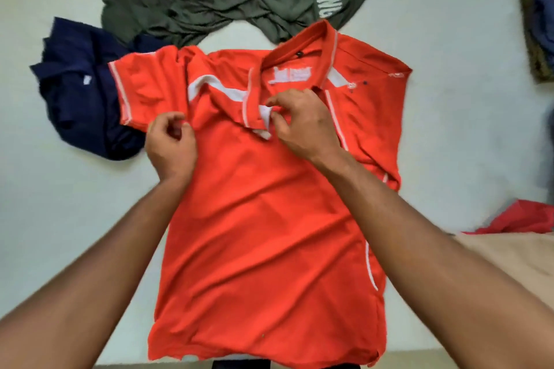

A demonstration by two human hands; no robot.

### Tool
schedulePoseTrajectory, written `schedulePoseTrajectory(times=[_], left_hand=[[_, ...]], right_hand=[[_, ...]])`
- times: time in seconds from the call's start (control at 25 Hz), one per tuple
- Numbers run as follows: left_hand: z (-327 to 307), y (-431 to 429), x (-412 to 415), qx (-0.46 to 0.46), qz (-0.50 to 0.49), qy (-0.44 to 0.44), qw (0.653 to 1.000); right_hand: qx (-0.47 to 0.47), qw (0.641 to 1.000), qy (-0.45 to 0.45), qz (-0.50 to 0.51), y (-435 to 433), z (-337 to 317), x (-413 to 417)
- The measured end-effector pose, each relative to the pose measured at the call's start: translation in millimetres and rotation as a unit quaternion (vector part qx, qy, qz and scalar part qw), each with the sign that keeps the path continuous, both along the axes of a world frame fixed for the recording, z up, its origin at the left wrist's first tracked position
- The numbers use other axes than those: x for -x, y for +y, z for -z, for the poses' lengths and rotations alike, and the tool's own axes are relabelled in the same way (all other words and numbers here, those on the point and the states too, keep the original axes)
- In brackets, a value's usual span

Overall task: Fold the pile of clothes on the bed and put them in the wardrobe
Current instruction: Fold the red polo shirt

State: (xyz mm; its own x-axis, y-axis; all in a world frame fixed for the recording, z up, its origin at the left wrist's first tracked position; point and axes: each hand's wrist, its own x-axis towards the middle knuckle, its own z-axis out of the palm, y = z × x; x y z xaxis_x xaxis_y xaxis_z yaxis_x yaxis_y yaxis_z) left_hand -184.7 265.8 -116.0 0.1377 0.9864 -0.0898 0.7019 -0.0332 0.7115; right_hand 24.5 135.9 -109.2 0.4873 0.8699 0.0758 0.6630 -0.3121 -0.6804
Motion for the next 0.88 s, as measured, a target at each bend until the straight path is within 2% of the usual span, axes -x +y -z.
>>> schedulePoseTrajectory(times=[0.08,0.16,0.24,0.32,0.4,0.44,0.56,0.64,0.8,0.88], left_hand=[[6,6,38,0.024,-0.096,0.009,0.995],[13,8,47,0.071,-0.144,0.007,0.987],[19,18,48,0.102,-0.209,-0.041,0.972],[18,29,39,0.123,-0.264,-0.134,0.947],[16,43,28,0.162,-0.289,-0.221,0.918],[17,50,25,0.182,-0.294,-0.233,0.909],[20,63,22,0.201,-0.291,-0.198,0.914],[16,64,30,0.17,-0.292,-0.163,0.927],[3,50,63,0.08,-0.246,-0.077,0.963],[2,42,83,0.066,-0.233,-0.058,0.968]], right_hand=[[-0.019,0.993,-0.04,-0.106,57,5,12],[-0.019,0.982,-0.065,-0.174,110,3,19],[0.045,0.979,-0.017,-0.197,160,-2,29],[0.142,0.973,0.043,-0.176,194,-6,35],[0.213,0.963,0.035,-0.16,217,-7,36],[0.23,0.956,0.028,-0.179,224,-8,38],[0.244,0.936,-0.008,-0.255,247,-15,44],[0.225,0.931,-0.035,-0.286,262,-18,54],[0.182,0.922,-0.03,-0.339,279,-34,83],[0.17,0.925,0.004,-0.34,279,-38,91]])
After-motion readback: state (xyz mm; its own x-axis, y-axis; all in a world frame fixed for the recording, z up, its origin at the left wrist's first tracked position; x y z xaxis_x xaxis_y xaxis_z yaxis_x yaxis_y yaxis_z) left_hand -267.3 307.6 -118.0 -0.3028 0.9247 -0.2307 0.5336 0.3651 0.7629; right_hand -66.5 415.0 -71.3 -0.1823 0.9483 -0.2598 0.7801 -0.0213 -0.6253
